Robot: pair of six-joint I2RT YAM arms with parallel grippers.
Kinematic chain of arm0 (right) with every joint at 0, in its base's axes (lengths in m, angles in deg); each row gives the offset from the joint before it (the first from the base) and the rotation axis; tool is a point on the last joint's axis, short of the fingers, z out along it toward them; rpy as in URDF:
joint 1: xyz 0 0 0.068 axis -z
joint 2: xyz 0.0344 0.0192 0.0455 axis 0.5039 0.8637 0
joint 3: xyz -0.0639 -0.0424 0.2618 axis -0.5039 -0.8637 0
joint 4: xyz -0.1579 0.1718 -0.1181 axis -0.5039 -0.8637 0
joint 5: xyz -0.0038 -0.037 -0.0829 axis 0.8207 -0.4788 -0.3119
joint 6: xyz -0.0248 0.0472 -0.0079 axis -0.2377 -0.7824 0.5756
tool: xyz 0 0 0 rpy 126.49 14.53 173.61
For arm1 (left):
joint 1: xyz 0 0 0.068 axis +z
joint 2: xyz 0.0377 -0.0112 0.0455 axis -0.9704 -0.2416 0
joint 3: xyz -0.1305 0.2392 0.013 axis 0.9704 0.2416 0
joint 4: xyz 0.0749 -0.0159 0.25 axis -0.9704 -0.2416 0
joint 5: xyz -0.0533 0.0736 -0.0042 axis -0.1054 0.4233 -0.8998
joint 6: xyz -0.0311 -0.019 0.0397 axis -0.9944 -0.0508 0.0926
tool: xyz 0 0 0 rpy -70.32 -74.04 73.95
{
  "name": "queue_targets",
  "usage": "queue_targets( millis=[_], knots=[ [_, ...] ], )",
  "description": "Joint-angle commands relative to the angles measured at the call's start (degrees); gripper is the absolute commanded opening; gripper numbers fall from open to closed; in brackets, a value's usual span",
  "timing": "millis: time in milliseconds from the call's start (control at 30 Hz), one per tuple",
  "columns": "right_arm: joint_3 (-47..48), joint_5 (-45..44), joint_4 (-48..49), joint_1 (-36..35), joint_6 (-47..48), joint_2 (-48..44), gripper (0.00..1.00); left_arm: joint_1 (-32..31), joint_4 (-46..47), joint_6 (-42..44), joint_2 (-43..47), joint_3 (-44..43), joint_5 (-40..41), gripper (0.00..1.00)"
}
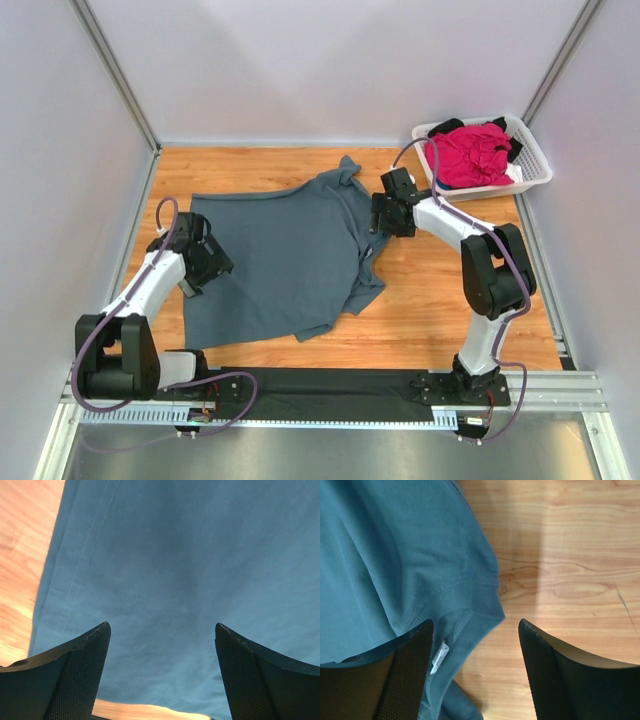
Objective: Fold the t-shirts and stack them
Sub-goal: Flatten the tshirt out
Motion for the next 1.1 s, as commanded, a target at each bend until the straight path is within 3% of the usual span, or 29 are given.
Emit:
queue_targets(
  millis=[0, 167, 300, 333, 400, 833, 900, 967, 1000, 1067],
  knots=[
    [0.2, -0.7, 5.5, -0.1, -1.8, 1.4, 0.66, 0.2, 3.8, -4.4, 4.1, 1.5, -1.4, 0.88],
    [1.3, -2.6, 6.3, 0.0, -2.0, 4.0, 0.49, 0.2, 5.2, -7.2, 5.4, 5.7, 1.6, 0.78],
    [3.0, -4.5, 4.6, 0.6, -1.2, 5.5, 0.25, 0.2, 5.2, -8.5, 3.7, 5.8, 3.8, 0.74],
    [3.3, -4.9, 4.1, 0.9, -0.9, 5.5, 0.12, 0.2, 4.7, -8.9, 3.2, 5.8, 4.2, 0.73],
    [3.9, -6.1, 2.9, 2.0, 0.0, 5.1, 0.0, 0.2, 4.2, -9.7, 1.6, 5.8, 5.4, 0.73],
    [12.5, 0.1, -2.8, 8.2, 11.7, 4.2, 0.01, 0.2, 1.7, -13.3, -5.5, 3.6, 11.4, 0.72],
    [13.7, 0.8, -4.4, 8.3, 11.4, 4.4, 0.08, 0.2, 1.6, -13.3, -6.5, 2.7, 12.1, 0.72],
    [13.1, 2.5, -5.4, 8.2, 10.7, 2.9, 0.25, 0.2, 1.9, -13.0, -7.2, 1.5, 12.3, 0.72],
    [12.5, 2.8, -5.5, 8.2, 10.6, 2.0, 0.41, 0.2, 2.0, -12.8, -7.2, 1.1, 12.3, 0.72],
    [9.7, 3.4, -6.8, 8.0, 9.4, -1.7, 0.5, 0.2, 2.2, -11.5, -6.8, 0.0, 11.8, 0.72]
  ],
)
